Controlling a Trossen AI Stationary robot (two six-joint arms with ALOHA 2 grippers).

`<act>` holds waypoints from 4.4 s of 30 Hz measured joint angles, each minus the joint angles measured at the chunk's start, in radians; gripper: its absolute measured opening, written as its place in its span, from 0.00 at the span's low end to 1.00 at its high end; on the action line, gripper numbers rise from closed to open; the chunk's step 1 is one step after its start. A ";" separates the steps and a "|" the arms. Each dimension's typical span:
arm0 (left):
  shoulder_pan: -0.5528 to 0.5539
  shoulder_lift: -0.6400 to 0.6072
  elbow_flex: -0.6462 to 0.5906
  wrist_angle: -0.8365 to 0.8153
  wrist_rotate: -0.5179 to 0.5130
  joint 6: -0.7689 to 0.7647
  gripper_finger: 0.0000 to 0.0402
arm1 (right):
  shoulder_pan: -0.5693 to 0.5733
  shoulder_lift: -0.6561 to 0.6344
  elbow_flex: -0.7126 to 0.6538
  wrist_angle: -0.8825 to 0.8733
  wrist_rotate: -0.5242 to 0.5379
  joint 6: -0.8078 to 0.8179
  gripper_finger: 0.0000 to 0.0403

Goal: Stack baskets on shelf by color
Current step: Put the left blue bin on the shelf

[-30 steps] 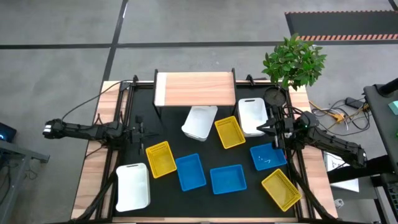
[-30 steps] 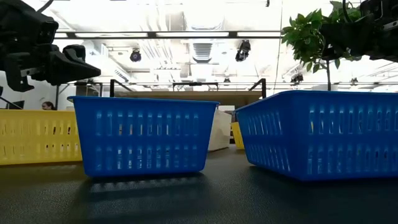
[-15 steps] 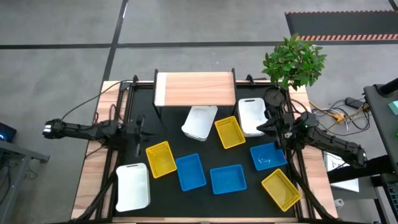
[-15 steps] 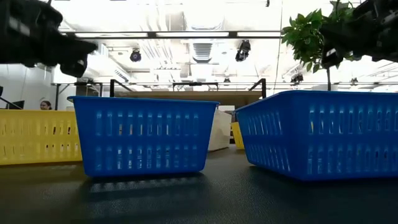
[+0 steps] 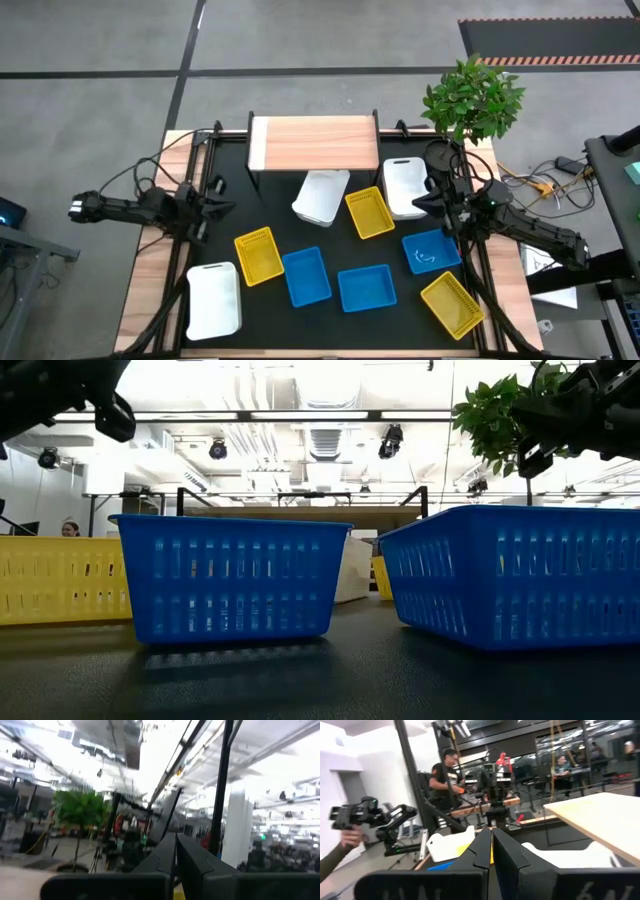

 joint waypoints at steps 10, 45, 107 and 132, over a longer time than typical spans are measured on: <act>0.000 0.041 0.000 0.069 -0.051 0.000 0.00 | 0.000 0.003 0.000 0.022 0.111 -0.040 0.02; -0.196 1.050 0.790 -0.205 -0.119 -0.429 0.00 | 0.000 0.006 0.000 0.292 0.119 -0.282 0.02; -0.466 1.810 1.616 -1.501 -0.173 -0.444 0.53 | 0.000 0.006 0.000 0.283 0.135 -0.159 0.02; -0.404 1.723 1.271 -1.003 -0.136 -0.339 0.39 | 0.000 0.007 0.000 0.261 0.136 -0.177 0.02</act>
